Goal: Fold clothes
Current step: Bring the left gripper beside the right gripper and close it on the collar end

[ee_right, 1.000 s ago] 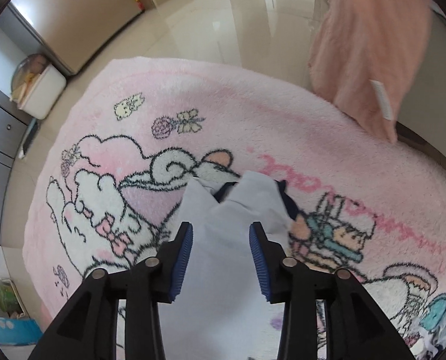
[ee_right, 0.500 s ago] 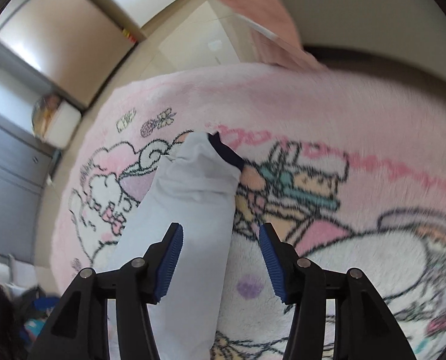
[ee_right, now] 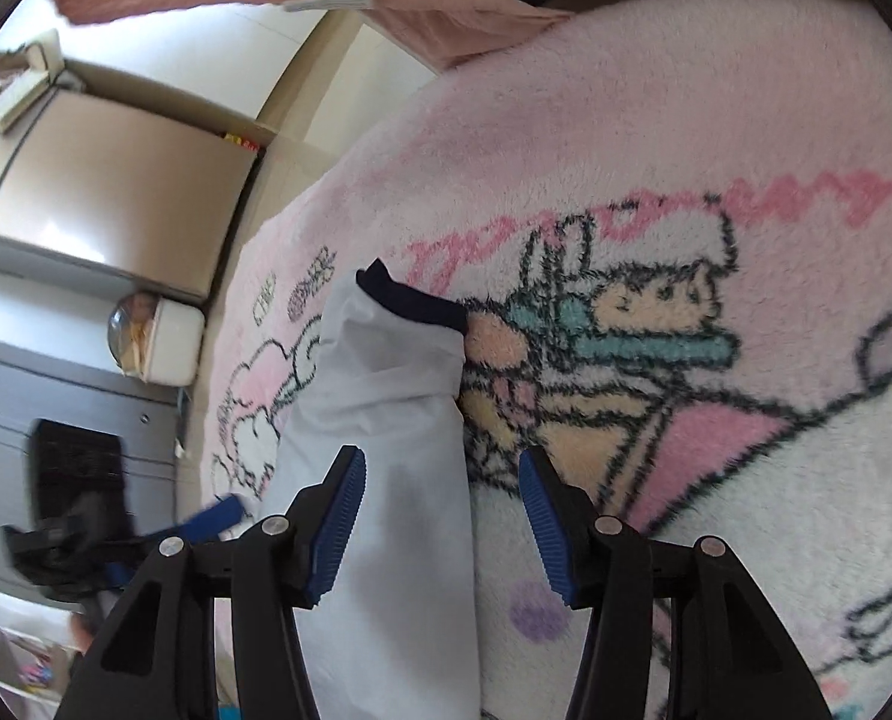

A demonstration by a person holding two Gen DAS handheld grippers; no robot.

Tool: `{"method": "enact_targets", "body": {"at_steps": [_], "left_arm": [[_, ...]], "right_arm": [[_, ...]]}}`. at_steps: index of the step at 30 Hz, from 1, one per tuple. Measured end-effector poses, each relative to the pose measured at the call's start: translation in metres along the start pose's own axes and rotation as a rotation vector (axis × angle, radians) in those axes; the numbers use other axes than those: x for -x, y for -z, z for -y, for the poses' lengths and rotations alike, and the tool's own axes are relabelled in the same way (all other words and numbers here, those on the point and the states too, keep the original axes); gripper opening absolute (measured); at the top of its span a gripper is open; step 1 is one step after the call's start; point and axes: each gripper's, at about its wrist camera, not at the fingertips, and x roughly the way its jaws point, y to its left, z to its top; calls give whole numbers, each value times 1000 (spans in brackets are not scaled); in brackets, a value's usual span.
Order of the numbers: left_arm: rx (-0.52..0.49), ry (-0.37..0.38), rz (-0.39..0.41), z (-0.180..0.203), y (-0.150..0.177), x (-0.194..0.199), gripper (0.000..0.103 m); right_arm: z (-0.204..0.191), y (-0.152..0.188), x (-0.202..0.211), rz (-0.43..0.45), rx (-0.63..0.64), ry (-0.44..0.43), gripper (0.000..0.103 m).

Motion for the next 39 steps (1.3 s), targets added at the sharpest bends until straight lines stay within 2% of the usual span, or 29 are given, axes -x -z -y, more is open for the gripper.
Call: {"method": "enact_targets", "body": {"at_steps": [9, 14, 21, 27, 28, 30, 32, 34, 39], "left_arm": [[76, -2, 47, -24, -17, -12, 91], [104, 23, 39, -34, -24, -21, 91], [131, 45, 38, -35, -35, -36, 91], [143, 15, 55, -41, -38, -36, 88], [142, 10, 67, -42, -36, -35, 83], [131, -17, 67, -42, -36, -36, 62], [116, -59, 56, -41, -35, -38, 30], [89, -53, 34, -39, -34, -42, 22], [43, -103, 36, -31, -34, -40, 11]], "right_arm": [[29, -6, -16, 6, -166, -134, 53], [37, -11, -26, 17, -218, -187, 53], [30, -22, -39, 0, -215, -200, 53], [25, -25, -46, -5, -206, -185, 53], [24, -26, -47, -3, -205, -185, 53], [23, -26, -49, 0, -204, -186, 53], [22, -25, -52, -4, -203, -190, 53], [21, -23, -51, -8, -195, -184, 53], [19, -20, -52, -11, -197, -187, 53]]}}
